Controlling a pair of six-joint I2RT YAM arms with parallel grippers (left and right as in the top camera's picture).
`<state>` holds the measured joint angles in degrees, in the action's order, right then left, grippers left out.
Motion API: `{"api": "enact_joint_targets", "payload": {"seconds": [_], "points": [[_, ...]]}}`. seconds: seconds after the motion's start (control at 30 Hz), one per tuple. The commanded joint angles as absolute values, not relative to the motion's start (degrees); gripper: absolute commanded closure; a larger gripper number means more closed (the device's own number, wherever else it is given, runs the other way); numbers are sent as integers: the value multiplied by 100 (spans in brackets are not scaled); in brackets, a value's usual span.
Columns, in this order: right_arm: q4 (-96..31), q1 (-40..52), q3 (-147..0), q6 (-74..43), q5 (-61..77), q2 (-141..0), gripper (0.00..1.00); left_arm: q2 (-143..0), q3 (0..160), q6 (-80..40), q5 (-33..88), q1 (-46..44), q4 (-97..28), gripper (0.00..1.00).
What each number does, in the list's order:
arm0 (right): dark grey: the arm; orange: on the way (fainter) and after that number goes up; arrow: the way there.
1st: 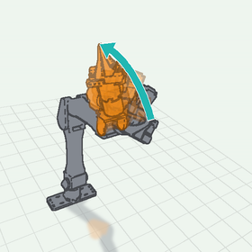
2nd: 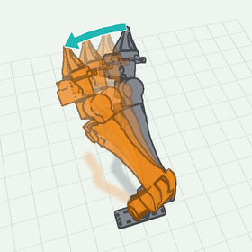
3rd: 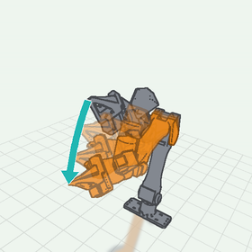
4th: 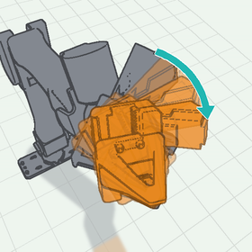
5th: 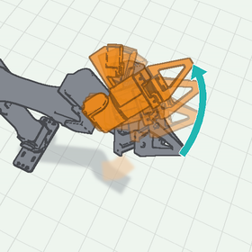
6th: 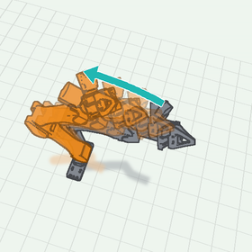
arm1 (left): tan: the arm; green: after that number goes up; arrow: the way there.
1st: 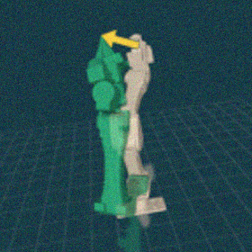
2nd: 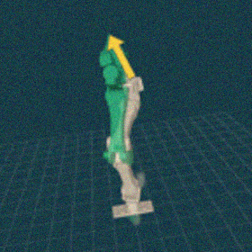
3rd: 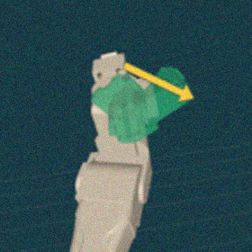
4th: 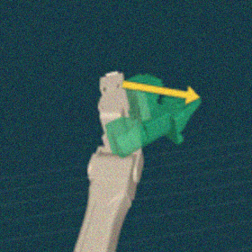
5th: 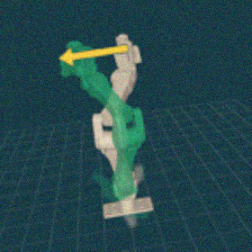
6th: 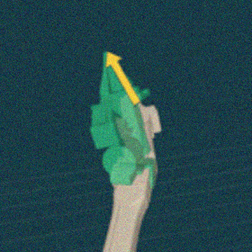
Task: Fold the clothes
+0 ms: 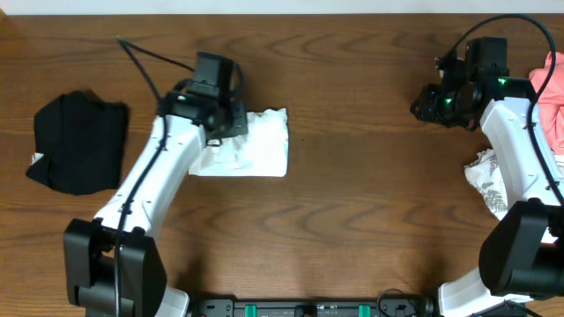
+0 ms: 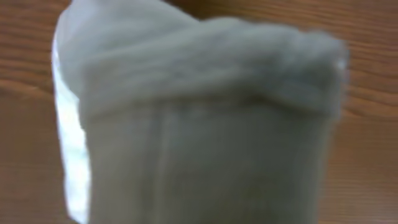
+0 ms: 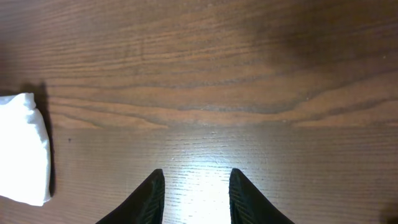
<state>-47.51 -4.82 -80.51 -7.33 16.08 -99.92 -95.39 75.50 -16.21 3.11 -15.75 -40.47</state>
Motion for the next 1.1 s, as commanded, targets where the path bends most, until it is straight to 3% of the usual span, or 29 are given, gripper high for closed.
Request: {"api": "enact_joint_targets", "payload": {"seconds": [0.0, 0.9, 0.97, 1.07], "points": [[-4779, -563, -8073, -674, 1632, -9848, 67, -9749, 7620, -1688, 207, -1813, -3972, 94], [-4866, -543, -8073, -676, 1656, -9848, 67, -10571, 7620, -1785, 209, -2873, -3607, 93], [-4871, -530, -8073, -676, 1656, -9848, 67, -10634, 7620, -1839, 270, -2928, -3586, 88], [-4862, -506, -8073, -676, 1656, -9848, 67, -10663, 7620, -1835, 611, -3048, -3518, 68]]}}
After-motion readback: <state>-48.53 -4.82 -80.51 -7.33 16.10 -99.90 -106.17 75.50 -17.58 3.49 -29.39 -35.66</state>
